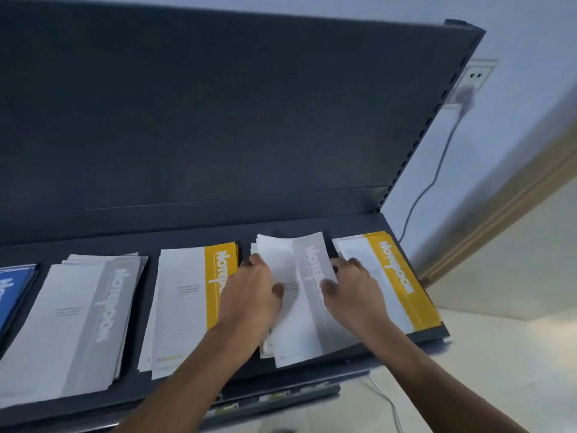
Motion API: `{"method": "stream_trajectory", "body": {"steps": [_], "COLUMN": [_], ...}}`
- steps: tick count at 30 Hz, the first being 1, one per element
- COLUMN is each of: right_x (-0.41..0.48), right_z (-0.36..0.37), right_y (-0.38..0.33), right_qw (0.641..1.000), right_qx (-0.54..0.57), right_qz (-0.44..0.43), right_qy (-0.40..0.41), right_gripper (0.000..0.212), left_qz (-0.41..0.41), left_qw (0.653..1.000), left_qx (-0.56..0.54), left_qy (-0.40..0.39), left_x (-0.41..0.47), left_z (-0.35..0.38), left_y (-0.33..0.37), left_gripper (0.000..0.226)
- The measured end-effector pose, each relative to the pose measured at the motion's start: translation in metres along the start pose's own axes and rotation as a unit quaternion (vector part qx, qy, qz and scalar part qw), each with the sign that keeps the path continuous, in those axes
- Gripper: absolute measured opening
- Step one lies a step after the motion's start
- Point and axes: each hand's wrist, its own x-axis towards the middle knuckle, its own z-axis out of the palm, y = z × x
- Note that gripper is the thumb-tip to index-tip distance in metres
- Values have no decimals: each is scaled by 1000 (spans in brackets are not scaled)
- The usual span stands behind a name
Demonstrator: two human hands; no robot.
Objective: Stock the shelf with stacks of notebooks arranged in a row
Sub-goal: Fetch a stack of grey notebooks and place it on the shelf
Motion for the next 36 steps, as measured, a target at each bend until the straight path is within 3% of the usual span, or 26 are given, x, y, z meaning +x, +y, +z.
{"method": "stream_trajectory", "body": {"steps": [10, 16, 31, 36], "right_x": [22, 26, 29, 19], "right_z": [13, 11, 3, 17], "right_y": [12, 15, 6, -18], "right_qw": [995, 992, 975, 964], "right_qx": [-28, -25, -46, -24], "right_qz": [-90, -121, -212, -265], "right_qy": [-12, -2, 40, 16], "right_gripper": [22, 25, 35, 34], "left_qz": [-41, -40, -64, -86], "left_qw": [997, 993, 991, 988], "left_qx": [63, 100, 66, 48], "left_qy": [32, 55, 98, 122], "left_x": [7, 5, -14, -33], "left_z": [22, 25, 9, -7], "left_y": [6, 6, -3, -21], "left_gripper": [43, 43, 33, 27]}}
